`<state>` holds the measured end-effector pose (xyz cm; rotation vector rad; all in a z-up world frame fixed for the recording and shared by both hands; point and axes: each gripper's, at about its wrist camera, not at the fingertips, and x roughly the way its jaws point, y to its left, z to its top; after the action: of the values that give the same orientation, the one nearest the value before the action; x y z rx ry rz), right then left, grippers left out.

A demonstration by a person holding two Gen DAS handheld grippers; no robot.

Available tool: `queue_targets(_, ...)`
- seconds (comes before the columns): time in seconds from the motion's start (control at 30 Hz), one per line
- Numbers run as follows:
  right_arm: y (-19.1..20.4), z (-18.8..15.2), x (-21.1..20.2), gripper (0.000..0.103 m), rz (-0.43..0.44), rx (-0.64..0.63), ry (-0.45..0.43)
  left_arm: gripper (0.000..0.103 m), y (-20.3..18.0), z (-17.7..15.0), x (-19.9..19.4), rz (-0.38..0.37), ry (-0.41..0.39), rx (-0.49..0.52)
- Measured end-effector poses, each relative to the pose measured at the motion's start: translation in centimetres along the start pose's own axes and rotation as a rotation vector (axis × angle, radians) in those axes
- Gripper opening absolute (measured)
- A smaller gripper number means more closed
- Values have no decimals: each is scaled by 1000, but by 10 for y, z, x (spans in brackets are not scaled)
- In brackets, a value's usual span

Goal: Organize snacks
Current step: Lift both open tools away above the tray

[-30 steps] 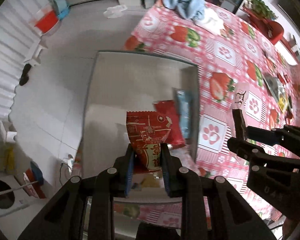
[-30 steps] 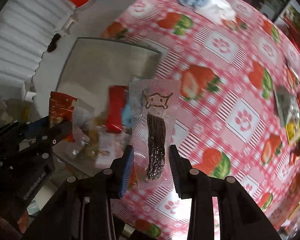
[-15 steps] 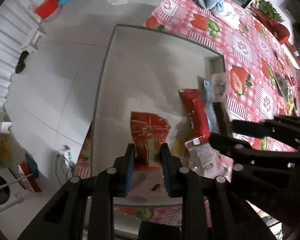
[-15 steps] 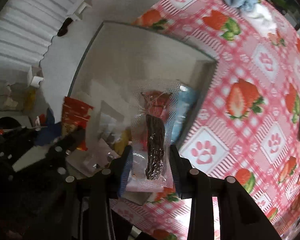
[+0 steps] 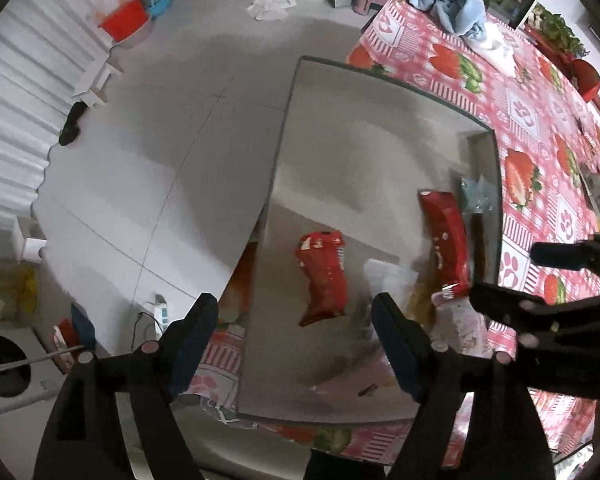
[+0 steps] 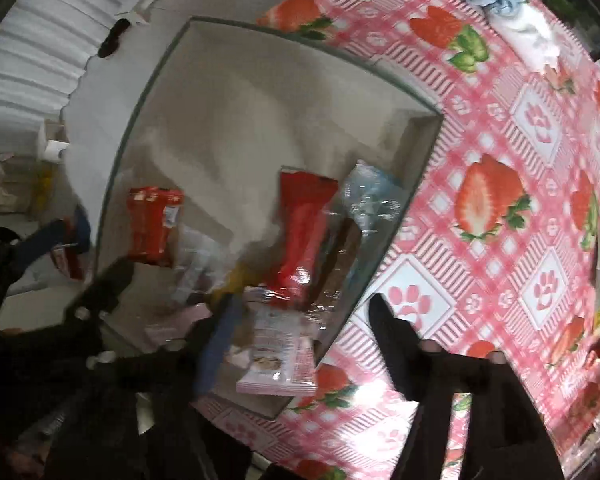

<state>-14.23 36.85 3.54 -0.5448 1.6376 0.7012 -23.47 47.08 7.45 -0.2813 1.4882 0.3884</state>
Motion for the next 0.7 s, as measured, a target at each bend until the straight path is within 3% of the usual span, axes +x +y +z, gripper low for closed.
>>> queue_targets(0.07,-6,0,-1,94,21,14,-5,87,0,0,3,2,23,4)
queue_targets(0.23,-6,-2,-4,102,15,23,-12,88,-7,-4,-3,74,-24,29)
queue_targets(0.7,-13,-9,-14,102,9,57,-30,89,-22,-5,-6,59,-5,36)
